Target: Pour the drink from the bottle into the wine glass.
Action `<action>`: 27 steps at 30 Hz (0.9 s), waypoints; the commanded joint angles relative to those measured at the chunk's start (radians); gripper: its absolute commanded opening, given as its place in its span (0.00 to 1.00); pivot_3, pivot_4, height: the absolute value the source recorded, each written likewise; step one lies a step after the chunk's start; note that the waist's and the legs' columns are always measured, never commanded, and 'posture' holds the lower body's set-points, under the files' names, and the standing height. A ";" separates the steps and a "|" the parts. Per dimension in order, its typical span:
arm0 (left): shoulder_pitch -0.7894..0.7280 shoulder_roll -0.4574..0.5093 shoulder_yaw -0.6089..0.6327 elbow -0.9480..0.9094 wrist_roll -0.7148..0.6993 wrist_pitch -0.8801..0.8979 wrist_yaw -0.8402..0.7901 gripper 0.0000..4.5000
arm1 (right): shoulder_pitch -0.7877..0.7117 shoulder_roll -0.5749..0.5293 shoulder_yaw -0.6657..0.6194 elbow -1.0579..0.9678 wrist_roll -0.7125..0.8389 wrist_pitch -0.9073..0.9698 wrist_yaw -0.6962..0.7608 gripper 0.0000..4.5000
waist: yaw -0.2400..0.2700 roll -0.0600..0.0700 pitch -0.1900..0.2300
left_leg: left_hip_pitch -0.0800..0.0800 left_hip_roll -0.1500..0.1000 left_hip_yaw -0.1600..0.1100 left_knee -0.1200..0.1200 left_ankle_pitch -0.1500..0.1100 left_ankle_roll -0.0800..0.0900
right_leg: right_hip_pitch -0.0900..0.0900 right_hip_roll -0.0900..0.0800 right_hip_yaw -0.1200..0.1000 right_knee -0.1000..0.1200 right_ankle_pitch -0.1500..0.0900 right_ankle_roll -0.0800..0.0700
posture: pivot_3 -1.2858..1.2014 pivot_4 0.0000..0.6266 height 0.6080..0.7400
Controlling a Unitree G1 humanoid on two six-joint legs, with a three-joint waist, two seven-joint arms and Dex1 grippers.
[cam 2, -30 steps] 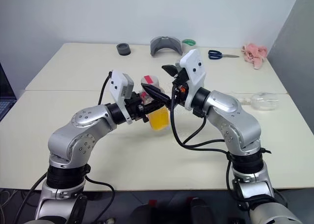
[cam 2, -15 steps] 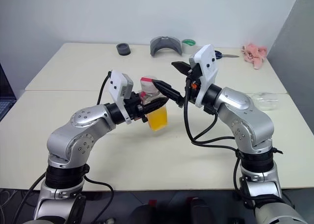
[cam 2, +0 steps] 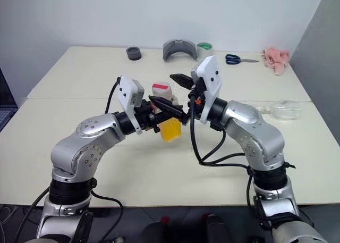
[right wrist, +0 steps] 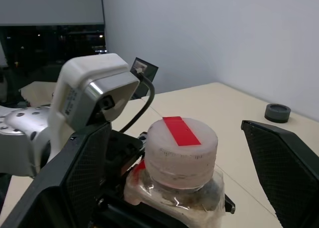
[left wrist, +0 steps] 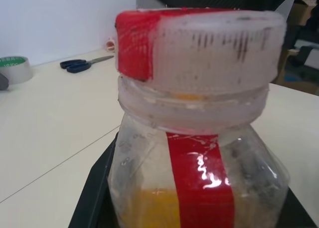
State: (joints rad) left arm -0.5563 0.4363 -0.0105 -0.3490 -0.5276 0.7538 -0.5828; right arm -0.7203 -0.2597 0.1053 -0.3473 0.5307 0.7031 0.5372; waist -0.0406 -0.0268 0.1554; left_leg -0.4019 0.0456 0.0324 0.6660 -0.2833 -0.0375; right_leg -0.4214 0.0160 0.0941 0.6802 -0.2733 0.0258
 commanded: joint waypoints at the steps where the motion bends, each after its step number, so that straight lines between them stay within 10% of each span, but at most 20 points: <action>1: -0.028 0.002 0.013 -0.026 -0.004 -0.035 -0.010 0.41 | -0.031 0.016 0.001 0.013 -0.035 -0.053 -0.022 0.99 | 0.000 0.000 0.000 | 0.000 0.000 0.000 0.000 0.000 0.000 | 0.000 0.000 0.000 0.000 0.000 0.000 | 0.52 0.24 1.00; 27: -0.021 0.001 0.017 -0.029 -0.004 -0.037 -0.005 0.41 | -0.018 -0.024 -0.028 0.020 -0.049 -0.062 0.015 0.99 | 0.000 0.000 0.000 | 0.000 0.000 0.000 0.000 0.000 0.000 | 0.000 0.000 0.000 0.000 0.000 0.000 | 0.52 0.24 1.00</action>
State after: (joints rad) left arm -0.5565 0.4357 -0.0113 -0.3479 -0.5261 0.7535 -0.5806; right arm -0.7340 -0.2737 0.1072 -0.2925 0.4688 0.6439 0.5507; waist -0.0406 -0.0267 0.1554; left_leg -0.4018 0.0457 0.0324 0.6660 -0.2833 -0.0376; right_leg -0.4214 0.0160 0.0941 0.6803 -0.2733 0.0258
